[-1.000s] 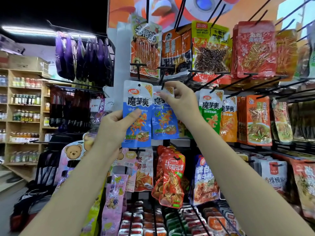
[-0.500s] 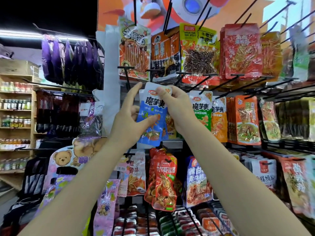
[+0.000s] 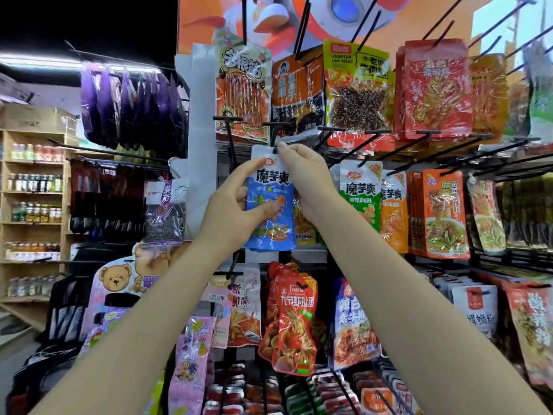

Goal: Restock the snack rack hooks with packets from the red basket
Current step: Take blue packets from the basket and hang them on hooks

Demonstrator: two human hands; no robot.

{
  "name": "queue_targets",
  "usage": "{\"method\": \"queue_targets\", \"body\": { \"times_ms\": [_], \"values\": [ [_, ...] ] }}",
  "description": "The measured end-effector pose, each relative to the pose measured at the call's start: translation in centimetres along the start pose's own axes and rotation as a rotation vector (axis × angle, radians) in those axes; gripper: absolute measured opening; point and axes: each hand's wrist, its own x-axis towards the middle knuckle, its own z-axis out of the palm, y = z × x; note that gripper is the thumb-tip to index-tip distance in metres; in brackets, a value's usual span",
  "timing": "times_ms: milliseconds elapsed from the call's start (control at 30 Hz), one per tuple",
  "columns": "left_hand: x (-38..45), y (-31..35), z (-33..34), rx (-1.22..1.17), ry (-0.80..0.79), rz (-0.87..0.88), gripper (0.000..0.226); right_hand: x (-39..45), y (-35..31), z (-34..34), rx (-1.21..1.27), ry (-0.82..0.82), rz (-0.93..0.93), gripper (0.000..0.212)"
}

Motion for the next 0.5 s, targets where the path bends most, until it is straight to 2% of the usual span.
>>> {"method": "queue_targets", "body": {
  "times_ms": [100, 167, 300, 367, 500],
  "values": [
    [-0.2, -0.4, -0.2, 0.041, 0.007, -0.028, 0.067, 0.0, 0.5, -0.3, -0.167, 0.049, -0.061, 0.024],
    [-0.5, -0.6, -0.8, 0.145, -0.003, -0.041, 0.064, -0.9, 1.0, -1.1, -0.296, 0.098, -0.23, 0.016],
    [-0.7, -1.1, -2.5, 0.76, -0.027, 0.179, 0.061, -3.4, 2.9, -3.2, -0.752, 0.111, -0.611, 0.036],
    [-0.1, -1.6, -3.0, 0.918, -0.079, 0.238, 0.064, -3.7, 3.9, -3.8, -0.888, 0.039, -0.624, 0.051],
    [1.2, -2.5, -2.9, 1.013, -0.188, 0.16, 0.07, -2.5, 5.3, -4.0, -0.966, -0.123, -0.473, 0.068]
  ]
}}
